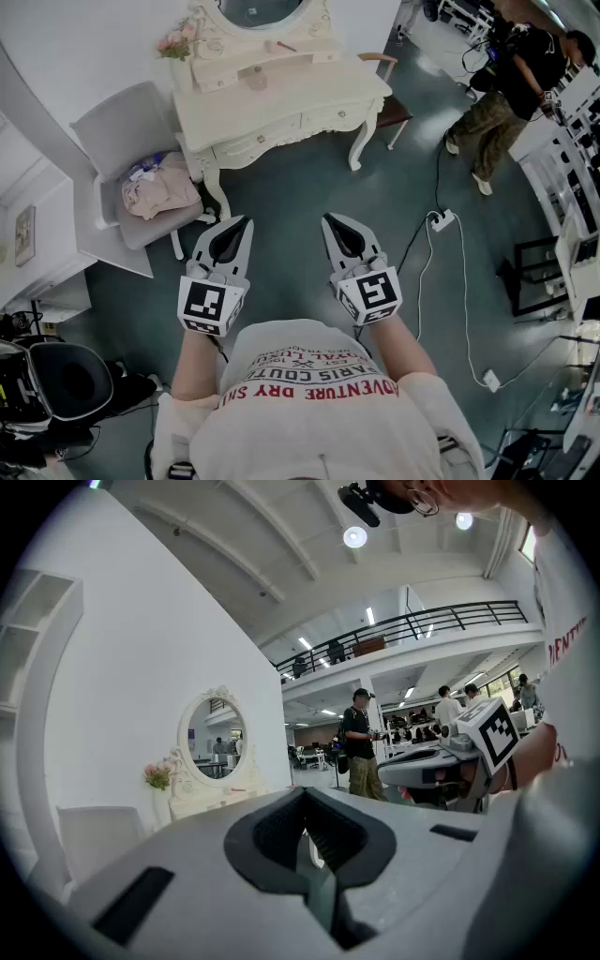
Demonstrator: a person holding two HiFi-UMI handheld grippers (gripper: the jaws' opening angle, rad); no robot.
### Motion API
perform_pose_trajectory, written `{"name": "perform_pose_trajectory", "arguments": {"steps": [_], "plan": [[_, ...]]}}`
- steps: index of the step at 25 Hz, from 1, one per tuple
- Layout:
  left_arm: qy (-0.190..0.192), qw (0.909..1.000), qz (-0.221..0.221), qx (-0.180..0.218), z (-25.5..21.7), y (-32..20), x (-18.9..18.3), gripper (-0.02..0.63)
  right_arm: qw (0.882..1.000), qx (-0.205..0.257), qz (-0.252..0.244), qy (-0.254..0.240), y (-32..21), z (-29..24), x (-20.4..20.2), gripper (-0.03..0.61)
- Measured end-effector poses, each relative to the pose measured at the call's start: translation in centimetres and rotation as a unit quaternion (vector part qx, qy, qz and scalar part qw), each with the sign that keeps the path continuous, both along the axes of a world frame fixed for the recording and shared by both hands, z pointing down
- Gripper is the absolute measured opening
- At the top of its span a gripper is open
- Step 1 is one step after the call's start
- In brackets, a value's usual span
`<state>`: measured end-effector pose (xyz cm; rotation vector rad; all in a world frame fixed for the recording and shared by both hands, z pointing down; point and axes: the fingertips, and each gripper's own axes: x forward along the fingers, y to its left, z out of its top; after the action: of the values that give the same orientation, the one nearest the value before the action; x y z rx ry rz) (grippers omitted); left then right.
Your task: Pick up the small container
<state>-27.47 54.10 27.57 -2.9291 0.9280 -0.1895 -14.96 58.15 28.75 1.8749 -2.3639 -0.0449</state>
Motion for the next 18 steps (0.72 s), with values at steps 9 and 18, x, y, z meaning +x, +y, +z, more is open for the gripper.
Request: {"name": "perform_pose_trajectory", "arguments": {"steps": [9, 18], "plan": [[0.009, 0.9999, 0.004, 0.001, -0.3, -0.8, -0.9, 0.006, 1.0, 0.0, 0.0, 0.002, -1.1, -0.2, -1.1, -0.003], [0.01, 0.9998, -0.006, -0.016, 1.1, -2.6, -1.2, 0.006, 1.0, 0.003, 0.016, -0.001, -3.0, 0.5, -0.7, -0.002]]}}
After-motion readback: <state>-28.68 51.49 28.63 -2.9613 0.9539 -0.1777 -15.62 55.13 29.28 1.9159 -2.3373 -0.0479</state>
